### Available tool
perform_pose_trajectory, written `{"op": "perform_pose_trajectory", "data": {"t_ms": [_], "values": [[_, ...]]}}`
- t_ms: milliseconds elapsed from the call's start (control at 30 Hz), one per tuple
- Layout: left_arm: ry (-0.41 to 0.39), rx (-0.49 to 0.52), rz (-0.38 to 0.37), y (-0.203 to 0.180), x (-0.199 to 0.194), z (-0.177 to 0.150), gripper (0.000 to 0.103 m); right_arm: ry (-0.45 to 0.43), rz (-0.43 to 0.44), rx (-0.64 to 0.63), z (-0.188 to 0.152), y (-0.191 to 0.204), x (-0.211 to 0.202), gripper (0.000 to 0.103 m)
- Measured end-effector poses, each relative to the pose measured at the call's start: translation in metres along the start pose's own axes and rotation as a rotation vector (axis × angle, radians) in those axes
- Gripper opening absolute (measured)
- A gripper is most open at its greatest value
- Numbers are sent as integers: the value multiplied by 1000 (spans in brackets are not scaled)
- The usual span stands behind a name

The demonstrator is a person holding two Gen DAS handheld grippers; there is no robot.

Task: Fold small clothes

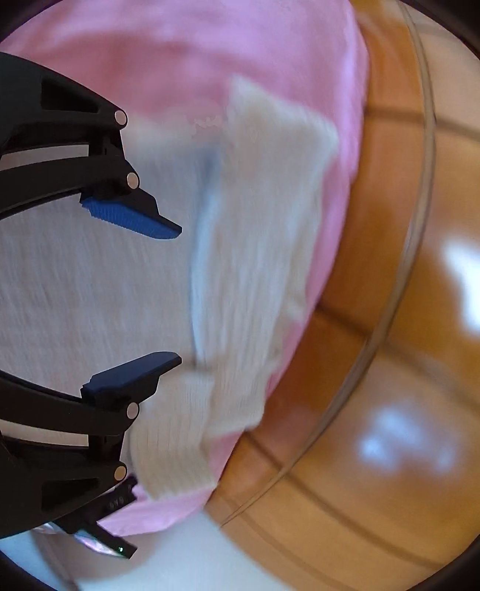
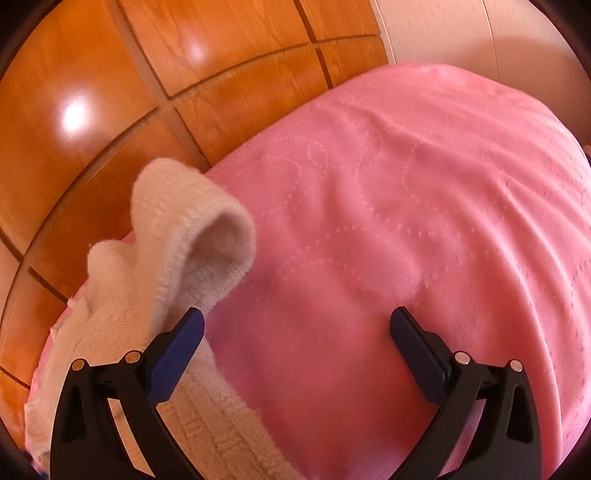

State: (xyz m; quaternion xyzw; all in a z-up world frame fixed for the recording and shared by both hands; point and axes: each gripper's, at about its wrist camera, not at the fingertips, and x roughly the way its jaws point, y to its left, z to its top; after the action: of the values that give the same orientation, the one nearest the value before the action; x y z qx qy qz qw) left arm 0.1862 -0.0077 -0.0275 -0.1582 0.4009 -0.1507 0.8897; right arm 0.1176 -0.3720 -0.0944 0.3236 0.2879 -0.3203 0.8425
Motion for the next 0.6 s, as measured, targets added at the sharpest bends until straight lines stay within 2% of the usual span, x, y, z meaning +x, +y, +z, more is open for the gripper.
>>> {"op": "perform_pose_trajectory", "data": {"t_ms": [67,133,167,267,333,400,433,500,600], "values": [[2,33,-43,-22,14,3,63,-9,27,32,0,3,6,101],[38,50,-100,-46,37,5,63,-28,41,53,5,-1,-1,100],[69,66,-117,-57,50,4,63,-32,41,58,10,9,8,100],[151,89,-104,-74,82,-2,62,-41,46,63,14,13,7,100],[194,101,-88,-80,101,-9,39,-43,48,65,13,13,7,100],[184,112,-74,-82,104,-13,24,-47,46,63,13,14,8,100],[187,113,-88,-81,103,-13,11,-47,45,62,13,13,8,100],[195,119,-132,-83,99,-8,10,-47,46,63,13,13,8,100],[91,90,-165,-77,73,12,9,-46,47,65,12,13,8,101]]}}
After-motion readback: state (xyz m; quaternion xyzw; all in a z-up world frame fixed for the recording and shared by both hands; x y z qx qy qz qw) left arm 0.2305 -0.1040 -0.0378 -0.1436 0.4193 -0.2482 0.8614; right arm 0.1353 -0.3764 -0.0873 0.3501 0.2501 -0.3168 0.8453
